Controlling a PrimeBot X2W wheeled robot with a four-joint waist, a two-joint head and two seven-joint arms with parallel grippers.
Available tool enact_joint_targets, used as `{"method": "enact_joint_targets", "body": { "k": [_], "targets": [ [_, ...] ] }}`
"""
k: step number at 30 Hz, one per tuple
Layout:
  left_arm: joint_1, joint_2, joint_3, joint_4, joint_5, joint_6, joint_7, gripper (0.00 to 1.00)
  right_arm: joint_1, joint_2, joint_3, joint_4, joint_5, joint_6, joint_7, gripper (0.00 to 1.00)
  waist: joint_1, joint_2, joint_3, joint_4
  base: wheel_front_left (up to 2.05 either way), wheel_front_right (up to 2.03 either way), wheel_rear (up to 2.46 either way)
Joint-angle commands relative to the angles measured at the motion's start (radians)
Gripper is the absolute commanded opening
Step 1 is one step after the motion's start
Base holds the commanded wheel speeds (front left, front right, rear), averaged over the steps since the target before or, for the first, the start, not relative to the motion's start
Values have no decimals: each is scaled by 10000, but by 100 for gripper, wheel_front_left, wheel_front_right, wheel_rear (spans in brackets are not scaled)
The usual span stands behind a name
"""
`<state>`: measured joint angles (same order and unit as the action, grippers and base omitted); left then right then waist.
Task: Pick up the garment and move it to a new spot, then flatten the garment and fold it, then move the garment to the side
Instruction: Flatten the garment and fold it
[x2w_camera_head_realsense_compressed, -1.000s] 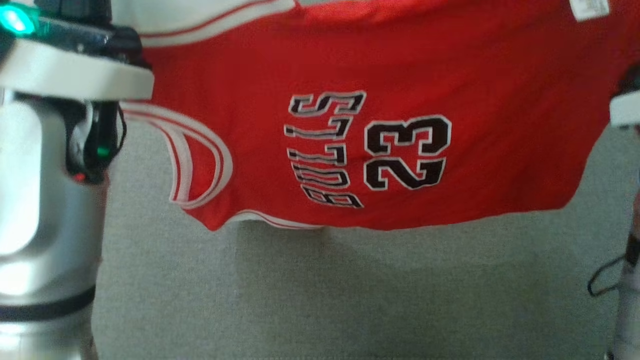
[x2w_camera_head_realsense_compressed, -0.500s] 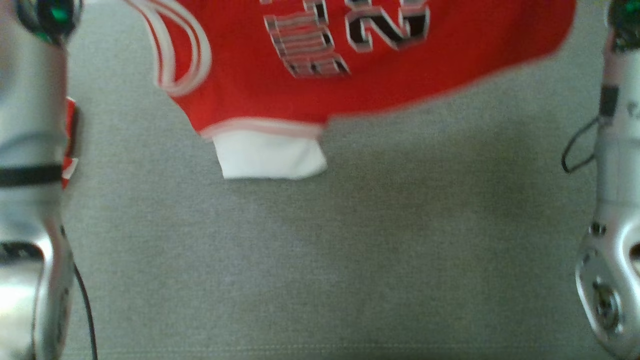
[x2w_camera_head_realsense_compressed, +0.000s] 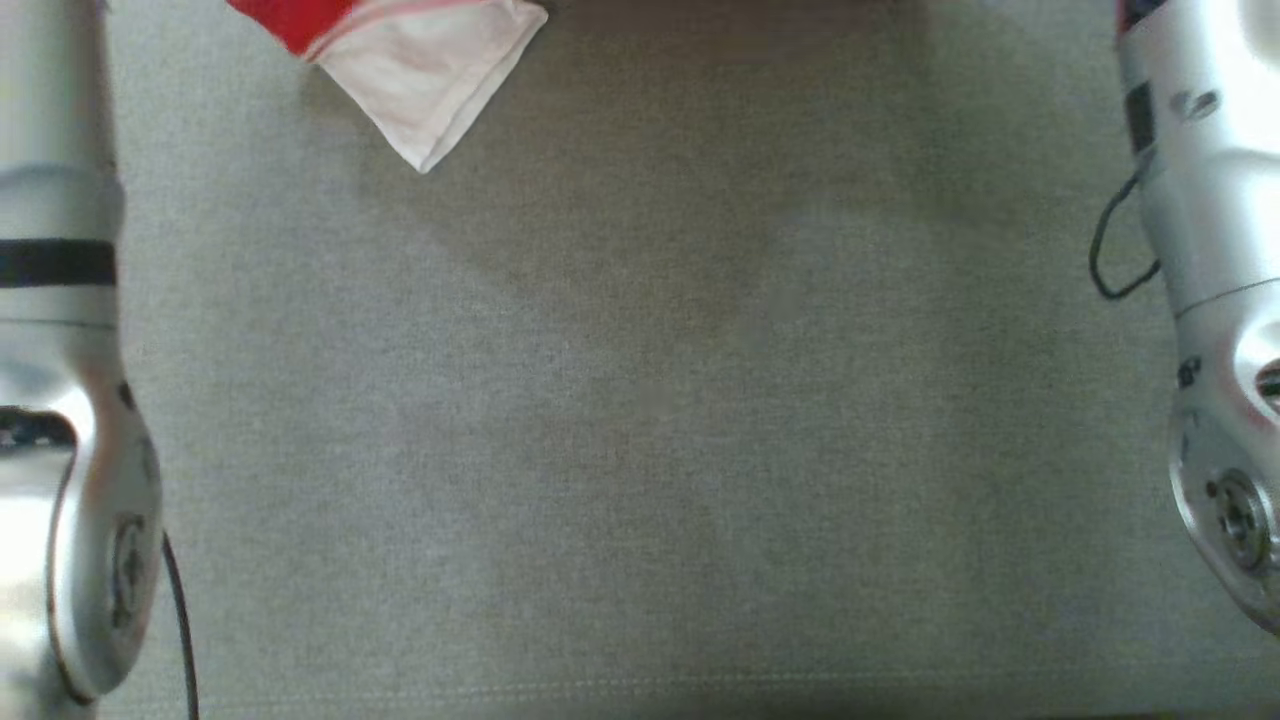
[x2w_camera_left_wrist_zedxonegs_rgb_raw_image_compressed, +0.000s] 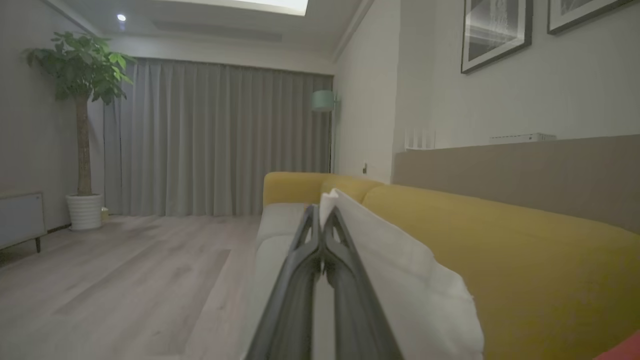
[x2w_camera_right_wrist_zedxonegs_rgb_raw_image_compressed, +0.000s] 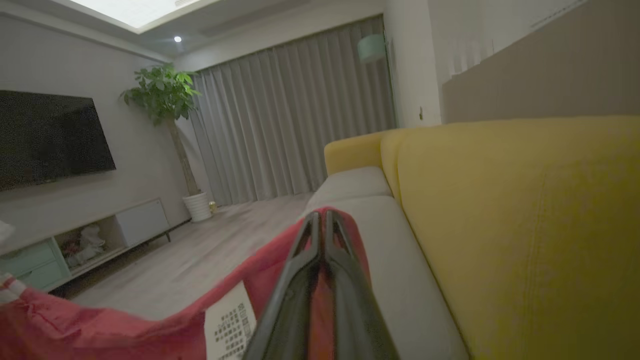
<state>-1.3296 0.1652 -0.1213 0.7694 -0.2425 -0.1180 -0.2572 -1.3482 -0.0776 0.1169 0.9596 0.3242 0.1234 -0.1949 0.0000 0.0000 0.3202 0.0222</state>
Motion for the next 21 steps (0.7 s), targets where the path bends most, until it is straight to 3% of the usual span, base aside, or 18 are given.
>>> {"method": "enact_joint_targets", "body": {
  "k": [1,12,16,21],
  "targets": [
    [-36,313,117,295,-151,-59,-44,0,-356,268,304,254,135,73,28,0,0,0,299,70,0,0,0],
    [1249,78,-43,2041,-933,-122,-45,0,468,272,1264,2047,807,73,-233,0,0,0,1004,178,0,0,0],
    [2171,67,-339,1863,-947,-124,-45,0,1273,266,1537,2449,742,73,-425,0,0,0,958,297,0,0,0],
    [4016,-29,-7,978,-897,-125,-45,0,2791,214,1686,2459,704,73,-620,0,0,0,492,407,0,0,0]
  ]
}}
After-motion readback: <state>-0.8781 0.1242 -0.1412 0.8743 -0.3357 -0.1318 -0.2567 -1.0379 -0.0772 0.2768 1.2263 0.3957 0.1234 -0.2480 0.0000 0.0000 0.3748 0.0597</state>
